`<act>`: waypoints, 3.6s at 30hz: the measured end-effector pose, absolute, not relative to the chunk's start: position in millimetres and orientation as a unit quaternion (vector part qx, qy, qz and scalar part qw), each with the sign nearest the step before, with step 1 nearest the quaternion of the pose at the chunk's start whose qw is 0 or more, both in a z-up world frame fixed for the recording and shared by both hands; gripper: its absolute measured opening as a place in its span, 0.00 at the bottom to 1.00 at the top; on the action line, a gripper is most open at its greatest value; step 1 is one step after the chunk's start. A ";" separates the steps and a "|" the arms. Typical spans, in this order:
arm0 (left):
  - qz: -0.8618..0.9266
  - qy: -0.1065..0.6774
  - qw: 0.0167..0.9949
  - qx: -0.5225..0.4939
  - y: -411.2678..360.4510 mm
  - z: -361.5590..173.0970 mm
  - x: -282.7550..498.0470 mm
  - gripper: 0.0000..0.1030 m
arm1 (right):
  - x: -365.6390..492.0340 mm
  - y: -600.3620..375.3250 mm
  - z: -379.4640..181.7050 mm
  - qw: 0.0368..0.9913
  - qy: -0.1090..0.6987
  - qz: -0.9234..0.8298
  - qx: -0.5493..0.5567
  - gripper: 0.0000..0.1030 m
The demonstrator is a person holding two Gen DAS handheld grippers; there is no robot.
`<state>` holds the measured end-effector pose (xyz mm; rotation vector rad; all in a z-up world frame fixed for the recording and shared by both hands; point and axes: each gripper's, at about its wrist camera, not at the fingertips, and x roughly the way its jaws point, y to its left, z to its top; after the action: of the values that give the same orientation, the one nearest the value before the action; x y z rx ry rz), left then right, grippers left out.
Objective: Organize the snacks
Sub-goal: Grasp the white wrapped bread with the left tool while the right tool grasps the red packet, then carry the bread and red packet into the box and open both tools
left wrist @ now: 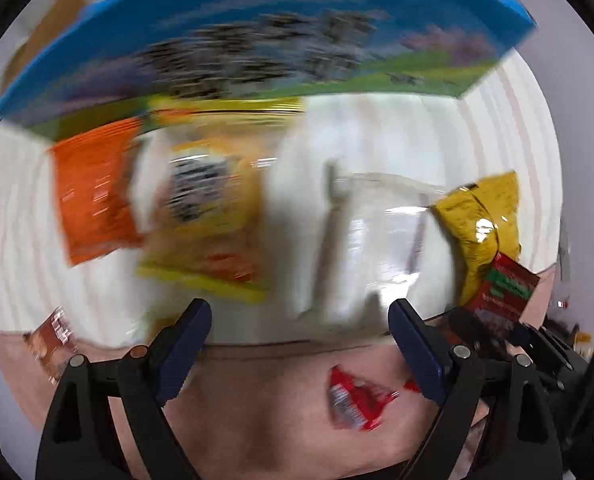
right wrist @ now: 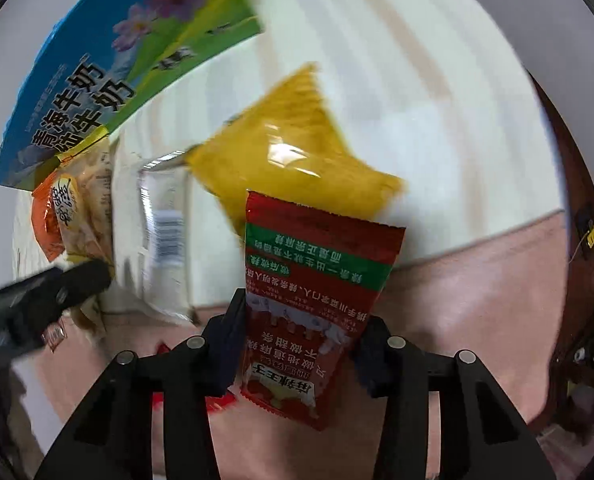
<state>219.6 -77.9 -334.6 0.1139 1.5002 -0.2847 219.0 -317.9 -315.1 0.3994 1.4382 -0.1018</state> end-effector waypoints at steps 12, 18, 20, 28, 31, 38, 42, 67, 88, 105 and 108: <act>-0.122 0.701 0.702 0.038 -98.0 -366.4 206.9 0.54 | 189.0 -353.2 -324.4 0.707 0.658 -0.071 0.249 0.62; -0.072 0.717 0.693 0.027 -53.6 -378.7 165.8 0.54 | 193.6 -321.0 -339.1 0.729 0.660 -0.070 0.164 0.57; -0.066 0.719 0.692 0.026 -48.7 -381.8 157.1 0.55 | 200.5 -307.9 -338.6 0.738 0.660 -0.045 0.133 0.56; -0.070 0.726 0.684 0.000 -34.5 -391.7 150.2 0.59 | 205.9 -297.3 -326.5 0.732 0.671 0.015 0.114 0.80; -0.072 0.727 0.683 -0.011 -31.1 -394.9 145.1 0.60 | 186.9 -303.8 -334.7 0.708 0.687 -0.006 0.163 0.80; -0.067 0.719 0.692 -0.015 3.8 -389.6 156.0 0.57 | 170.3 -265.5 -355.1 0.734 0.670 -0.053 0.097 0.61; -0.071 0.715 0.696 -0.016 -10.0 -373.1 147.1 0.57 | 157.7 -260.6 -348.7 0.747 0.656 -0.043 0.099 0.47; -0.097 0.758 0.639 -0.087 30.6 -407.8 166.2 0.56 | 141.1 -299.5 -339.2 0.680 0.718 0.037 0.143 0.47; -0.140 0.685 0.711 -0.073 32.4 -284.7 130.3 0.55 | 135.3 -297.9 -228.0 0.730 0.641 0.106 0.213 0.43; -0.099 0.604 0.790 -0.039 39.3 -164.1 359.7 0.56 | 423.7 -288.5 -122.9 0.822 0.552 0.082 0.113 0.43; -0.073 0.625 0.777 -0.017 33.3 -192.5 412.5 0.56 | 470.3 -288.3 -142.2 0.813 0.573 0.055 0.091 0.43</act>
<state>412.5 33.3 -192.5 -0.0377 1.3529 -0.1588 470.3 -288.3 -142.2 0.1939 1.2227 0.1168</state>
